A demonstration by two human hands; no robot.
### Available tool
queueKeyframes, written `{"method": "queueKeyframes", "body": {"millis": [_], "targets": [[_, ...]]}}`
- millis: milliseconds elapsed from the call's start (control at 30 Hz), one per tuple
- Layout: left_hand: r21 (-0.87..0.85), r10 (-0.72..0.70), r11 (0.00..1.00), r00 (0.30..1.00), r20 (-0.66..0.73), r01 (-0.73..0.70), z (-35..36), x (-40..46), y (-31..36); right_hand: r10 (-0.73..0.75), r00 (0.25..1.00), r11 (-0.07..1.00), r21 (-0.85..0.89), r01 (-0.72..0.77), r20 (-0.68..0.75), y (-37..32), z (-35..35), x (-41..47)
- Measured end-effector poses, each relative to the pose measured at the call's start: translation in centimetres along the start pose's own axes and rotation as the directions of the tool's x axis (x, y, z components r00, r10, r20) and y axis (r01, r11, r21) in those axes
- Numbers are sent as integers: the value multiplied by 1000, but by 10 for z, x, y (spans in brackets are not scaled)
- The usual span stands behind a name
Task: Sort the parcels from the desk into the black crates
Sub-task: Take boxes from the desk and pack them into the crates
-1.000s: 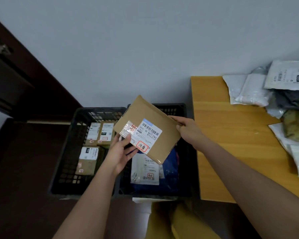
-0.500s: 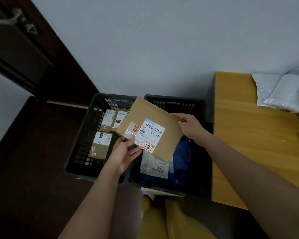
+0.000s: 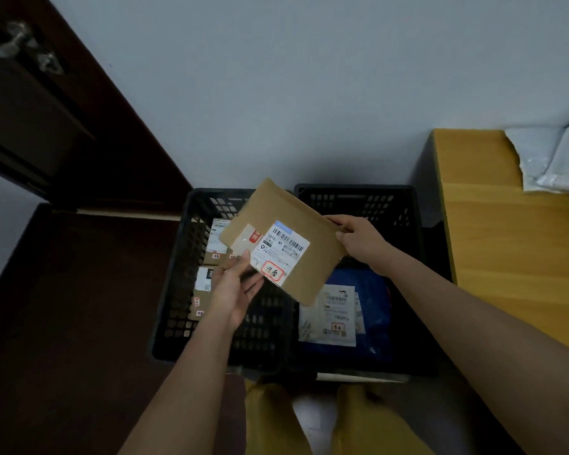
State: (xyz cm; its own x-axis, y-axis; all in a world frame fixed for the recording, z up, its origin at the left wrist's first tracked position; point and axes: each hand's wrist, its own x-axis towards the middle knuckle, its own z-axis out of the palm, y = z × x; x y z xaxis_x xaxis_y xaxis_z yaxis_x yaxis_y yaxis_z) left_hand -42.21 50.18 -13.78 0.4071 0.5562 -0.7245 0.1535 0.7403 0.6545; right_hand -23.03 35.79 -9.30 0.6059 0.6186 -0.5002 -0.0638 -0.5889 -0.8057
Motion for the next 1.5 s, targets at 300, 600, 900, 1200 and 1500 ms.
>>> {"method": "queueKeyframes", "body": {"millis": [300, 600, 900, 1200, 1500], "targets": [[248, -66, 967, 996, 58, 49, -108, 67, 79, 192, 981, 981, -30, -192, -15, -25, 158, 38], [469, -257, 856, 966, 23, 217, -142, 127, 21, 444, 896, 894, -78, -441, 22, 37, 248, 47], [700, -364, 673, 931, 30, 241, -147, 195, -61, 473, 862, 790, -348, -506, -181, 104, 297, 73], [854, -167, 510, 986, -21, 105, -141, 221, -102, 404, 912, 830, -392, -397, -69, 170, 313, 107], [991, -51, 132, 999, -1, 8, -160, 227, -107, 517, 852, 821, -331, -466, 82, 218, 315, 137]]}}
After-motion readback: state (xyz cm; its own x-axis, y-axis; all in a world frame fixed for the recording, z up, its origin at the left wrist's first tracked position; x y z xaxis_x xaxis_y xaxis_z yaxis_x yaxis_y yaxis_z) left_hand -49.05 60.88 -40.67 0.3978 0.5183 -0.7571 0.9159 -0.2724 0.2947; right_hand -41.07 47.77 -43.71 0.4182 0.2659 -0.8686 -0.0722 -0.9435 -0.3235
